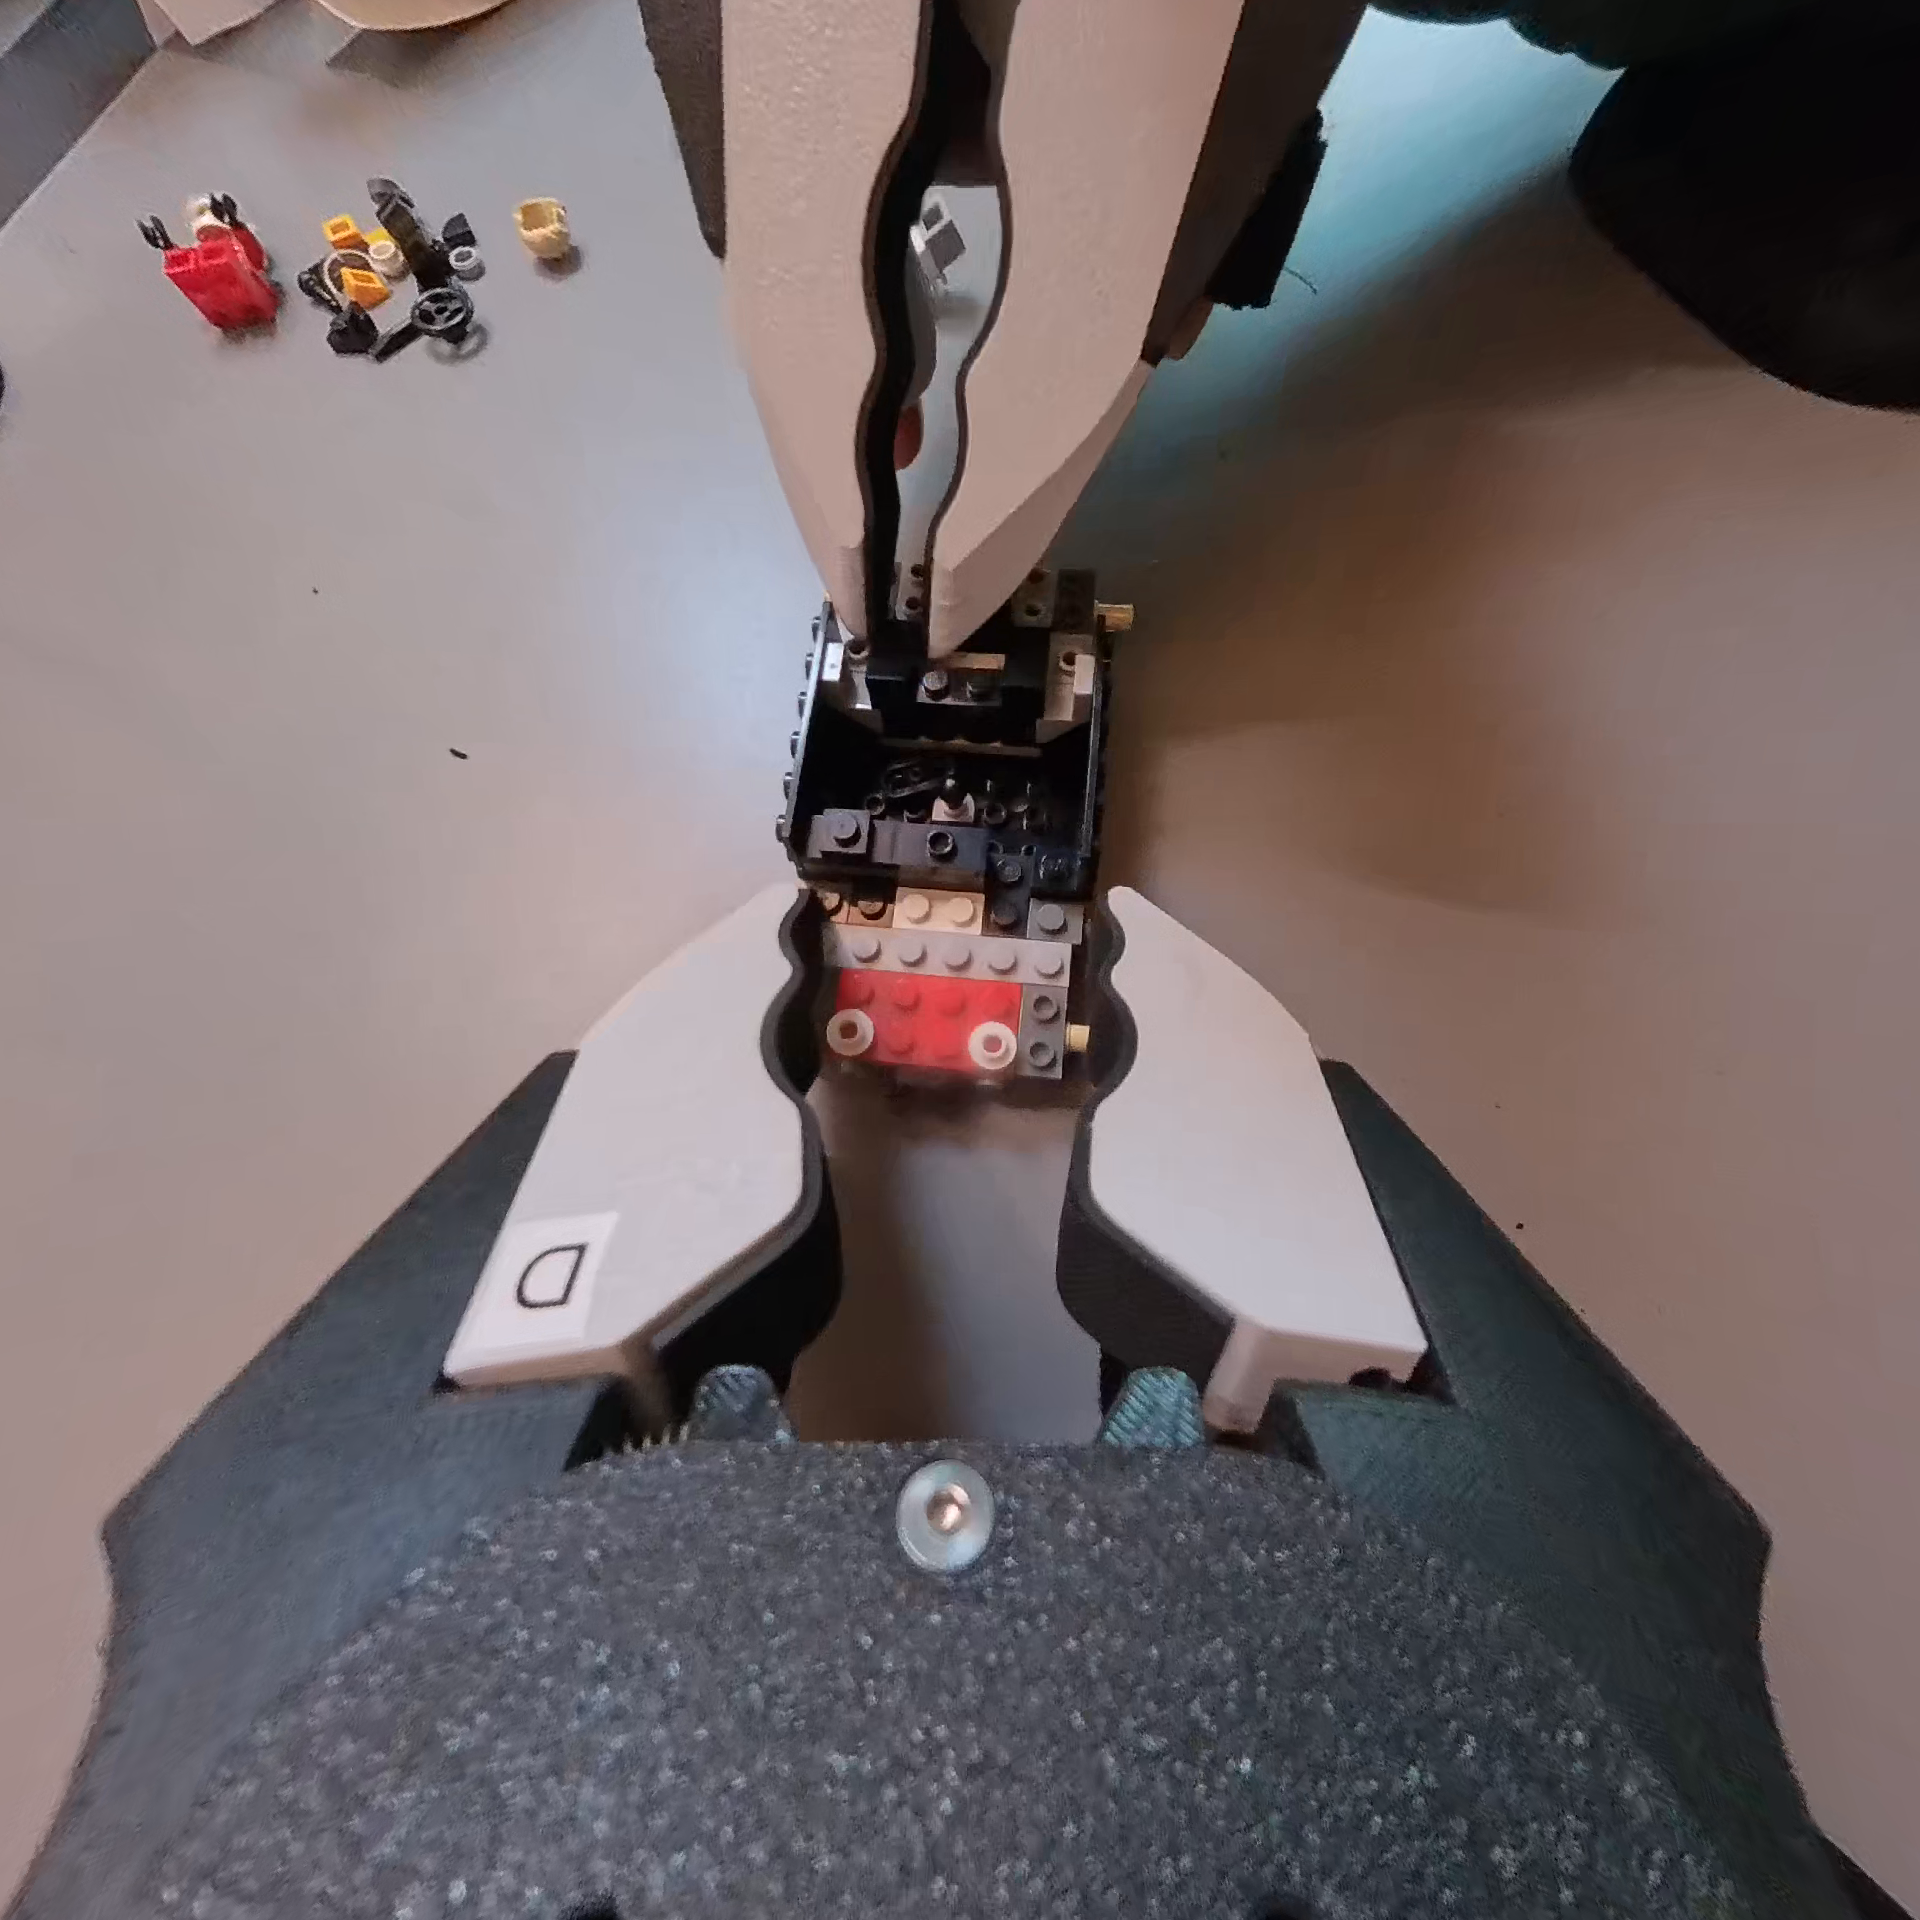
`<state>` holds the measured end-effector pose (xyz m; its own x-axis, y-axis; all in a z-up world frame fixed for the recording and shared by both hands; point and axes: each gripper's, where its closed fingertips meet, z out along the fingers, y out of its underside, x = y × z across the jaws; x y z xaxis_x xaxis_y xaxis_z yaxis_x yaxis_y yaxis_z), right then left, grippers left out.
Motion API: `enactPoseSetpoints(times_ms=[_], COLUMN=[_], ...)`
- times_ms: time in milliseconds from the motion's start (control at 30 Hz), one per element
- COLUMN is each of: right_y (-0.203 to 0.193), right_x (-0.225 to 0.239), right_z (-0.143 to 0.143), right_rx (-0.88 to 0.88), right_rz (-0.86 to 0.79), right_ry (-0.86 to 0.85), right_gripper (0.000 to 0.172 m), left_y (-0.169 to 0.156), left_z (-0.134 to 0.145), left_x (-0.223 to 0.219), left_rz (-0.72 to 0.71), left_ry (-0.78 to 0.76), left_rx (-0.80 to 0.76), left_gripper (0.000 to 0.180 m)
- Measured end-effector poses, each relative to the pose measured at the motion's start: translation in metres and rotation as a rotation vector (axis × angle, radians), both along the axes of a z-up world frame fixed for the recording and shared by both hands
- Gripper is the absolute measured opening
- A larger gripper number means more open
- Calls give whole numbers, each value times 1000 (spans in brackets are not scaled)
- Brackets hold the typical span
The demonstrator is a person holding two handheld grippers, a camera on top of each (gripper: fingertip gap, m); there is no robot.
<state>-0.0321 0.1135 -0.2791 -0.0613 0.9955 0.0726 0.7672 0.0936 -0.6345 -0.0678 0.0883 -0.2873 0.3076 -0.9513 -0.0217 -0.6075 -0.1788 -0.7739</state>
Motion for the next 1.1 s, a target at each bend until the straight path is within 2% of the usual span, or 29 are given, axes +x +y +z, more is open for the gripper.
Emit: enactPoseSetpoints(times_ms=[133, 233, 367, 433, 500, 600, 667, 733, 833, 1100], right_y=[-2, 3, 3, 3, 2, -2, -4, -6, -11, -8], right_x=[0, 0, 1, 3, 3, 0, -2, -3, -5, -2], right_z=[3, 13, 13, 9, 5, 3, 2, 2, 2, 3], right_rx=[38, 5, -11, -15, 4, 9, 17, 25, 22, 61], right_rz=[23, -18, -34, -34, -22, 3, 17, 29, 45, 38], right_ry=[20, 105, 121, 111, 91, 95, 99, 97, 94, 62], right_gripper=[7, 6, 6, 7, 7, 7, 7, 7, 7, 6], left_y=[-1, -2, 0, -1, 2, 3, 2, -1, -1, 1], left_z=[0, 4, 4, 4, 9, 16, 8, 1, -8, -10], left_x=[-1, 0, -1, -1, -1, 3, 6, 13, 18, 19], left_rz=[23, 31, 41, 40, 35, 7, -39, -86, -106, -81], left_ry=[34, 32, 45, 29, 6, -21, 26, 63, 124, 215], left_rx=[-22, -35, -2, -10, 12, 16, 5, -21, -29, -20], left_gripper=[46, 23, 23, 25, 40, 54, 70, 78, 63, 63])
